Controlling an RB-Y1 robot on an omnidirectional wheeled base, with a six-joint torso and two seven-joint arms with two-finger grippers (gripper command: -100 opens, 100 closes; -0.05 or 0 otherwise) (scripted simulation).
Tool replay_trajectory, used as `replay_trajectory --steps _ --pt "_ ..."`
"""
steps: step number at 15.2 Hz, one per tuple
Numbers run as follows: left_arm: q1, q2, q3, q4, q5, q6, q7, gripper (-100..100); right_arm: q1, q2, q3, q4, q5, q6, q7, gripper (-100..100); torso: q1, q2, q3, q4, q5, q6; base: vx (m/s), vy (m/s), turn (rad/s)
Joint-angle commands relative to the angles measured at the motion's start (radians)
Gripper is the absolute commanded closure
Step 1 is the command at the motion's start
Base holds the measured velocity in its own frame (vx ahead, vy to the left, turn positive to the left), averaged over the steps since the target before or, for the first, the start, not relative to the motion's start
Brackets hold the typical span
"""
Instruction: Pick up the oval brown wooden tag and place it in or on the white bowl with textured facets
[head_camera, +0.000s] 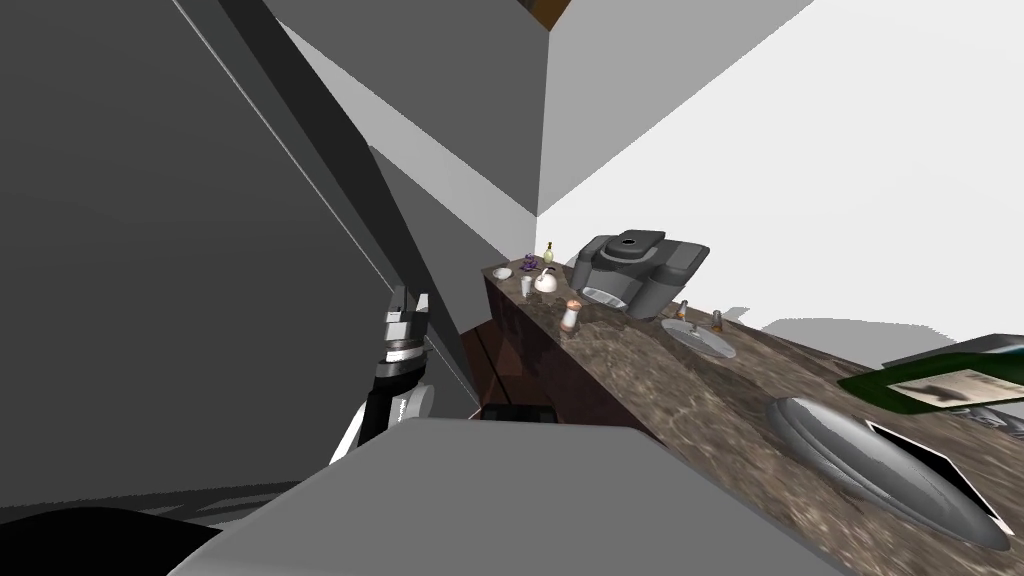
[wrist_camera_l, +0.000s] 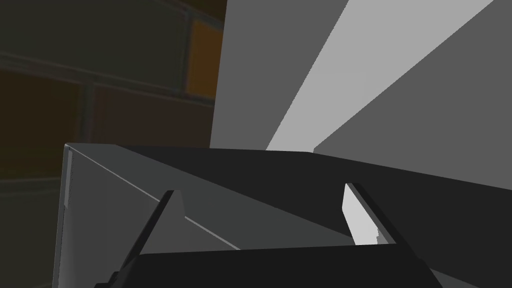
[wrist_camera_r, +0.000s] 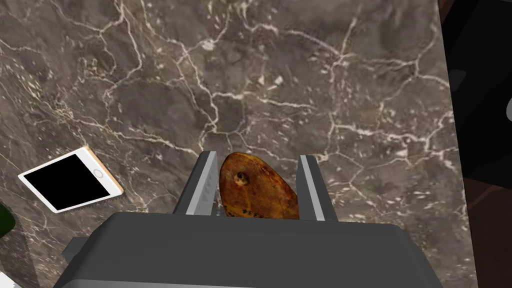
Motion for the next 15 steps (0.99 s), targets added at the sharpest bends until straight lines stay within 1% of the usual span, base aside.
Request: replay_trajectory --steps 1,3,4,6,7,10,15 --pt "0.000 0.000 0.000 0.000 0.000 0.000 0.000 0 0.005 -0.018 -0.012 0.028 -0.005 -0.028 -0.005 100 0.000 0.000 0.000 0.000 0.000 0.000 0.012 0.018 0.007" --pt "0.001 0.000 -0.002 0.001 0.000 0.000 0.000 0 0.025 -0.044 -0.035 0.057 -0.012 -0.057 -0.011 100 0.003 -0.001 0.000 0.000 0.000 0.000 0.013 0.019 0.009" --pt "0.001 0.000 -0.002 0.001 0.000 0.000 0.000 0 0.025 -0.044 -0.035 0.057 -0.012 -0.057 -0.011 100 0.004 -0.002 -0.001 0.000 0.000 -0.001 0.015 0.019 0.008" --pt "0.002 0.000 -0.004 0.002 -0.001 0.000 0.001 0 0.039 -0.068 -0.053 0.082 -0.018 -0.083 -0.016 100 0.006 -0.003 -0.001 0.001 0.000 -0.001 0.010 0.020 0.007" --pt "0.002 0.000 -0.004 0.002 -0.001 0.000 0.001 0 0.039 -0.068 -0.053 0.082 -0.018 -0.083 -0.016 100 0.008 -0.004 -0.001 0.001 -0.001 -0.001 0.009 0.017 0.009" --pt "0.003 0.000 -0.006 0.003 -0.001 0.001 0.001 0 0.055 -0.099 -0.072 0.114 -0.026 -0.118 -0.021 100 0.011 -0.005 -0.002 0.001 -0.001 -0.002 0.005 0.010 0.000" --pt "0.003 0.000 -0.006 0.003 -0.001 0.001 0.001 0 0.069 -0.150 -0.100 0.168 -0.034 -0.177 -0.023 100 0.011 -0.006 -0.002 0.001 0.000 -0.002 0.001 -0.001 0.002"
